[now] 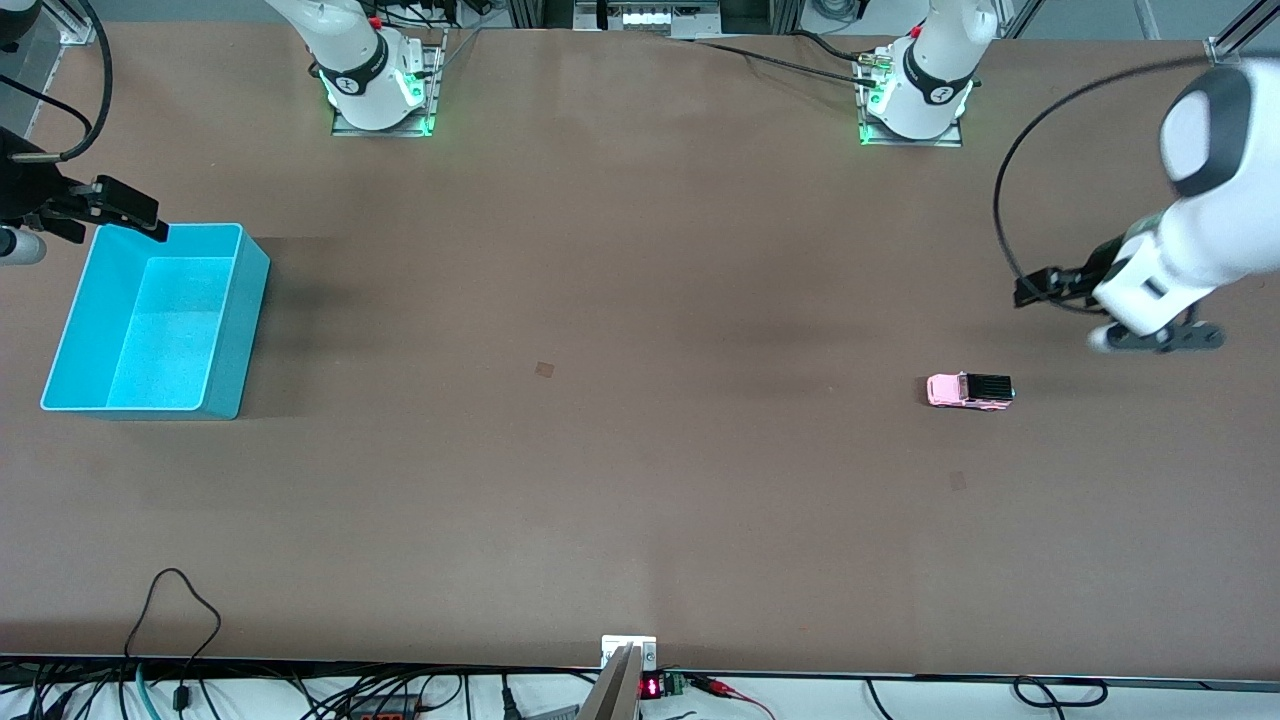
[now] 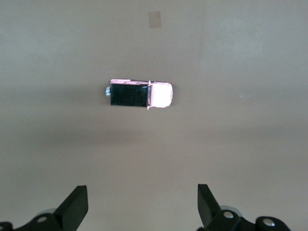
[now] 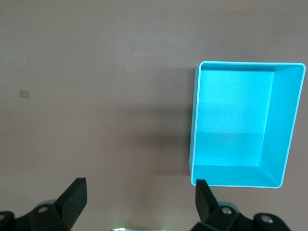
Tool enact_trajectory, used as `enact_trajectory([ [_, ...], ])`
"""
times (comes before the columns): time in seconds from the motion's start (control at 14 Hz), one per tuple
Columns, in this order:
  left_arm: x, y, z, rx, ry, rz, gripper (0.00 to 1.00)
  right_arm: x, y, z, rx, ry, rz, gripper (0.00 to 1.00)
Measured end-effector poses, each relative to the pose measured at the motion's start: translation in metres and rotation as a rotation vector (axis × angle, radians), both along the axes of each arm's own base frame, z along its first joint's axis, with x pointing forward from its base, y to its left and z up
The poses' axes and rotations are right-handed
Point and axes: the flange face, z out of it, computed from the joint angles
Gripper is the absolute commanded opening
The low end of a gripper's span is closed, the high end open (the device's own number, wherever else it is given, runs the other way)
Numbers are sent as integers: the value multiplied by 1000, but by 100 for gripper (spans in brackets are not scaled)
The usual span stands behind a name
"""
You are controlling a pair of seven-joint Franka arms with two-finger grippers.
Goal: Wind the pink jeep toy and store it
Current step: 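Move the left gripper down over the pink toy jeep, then close the left gripper on the pink jeep's body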
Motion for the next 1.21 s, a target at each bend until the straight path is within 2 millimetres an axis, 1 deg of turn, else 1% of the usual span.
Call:
enact_trajectory([
  [0.14, 5, 3, -43, -10, -6, -76, 100, 0, 0, 0, -1, 0, 0, 100],
  [0.28, 5, 5, -83, -30, 1, -196, 100, 0, 0, 0, -1, 0, 0, 100],
  [0.43, 3, 7, -116, -50, 10, -342, 100, 0, 0, 0, -1, -4, 1, 100],
  [0.57, -3, 8, -141, -56, 22, -516, 100, 1, -2, 3, -28, -12, 5, 100],
  [0.71, -7, 9, -155, -87, 26, -703, 100, 2, -5, 9, -58, -21, 8, 100],
  [1.0, 0, 14, -163, -118, -38, -1068, 100, 2, -4, 15, -67, -33, 13, 100],
  [1.21, 6, 15, -176, -120, -75, -1251, 100, -2, -4, 13, -65, 7, 12, 100],
])
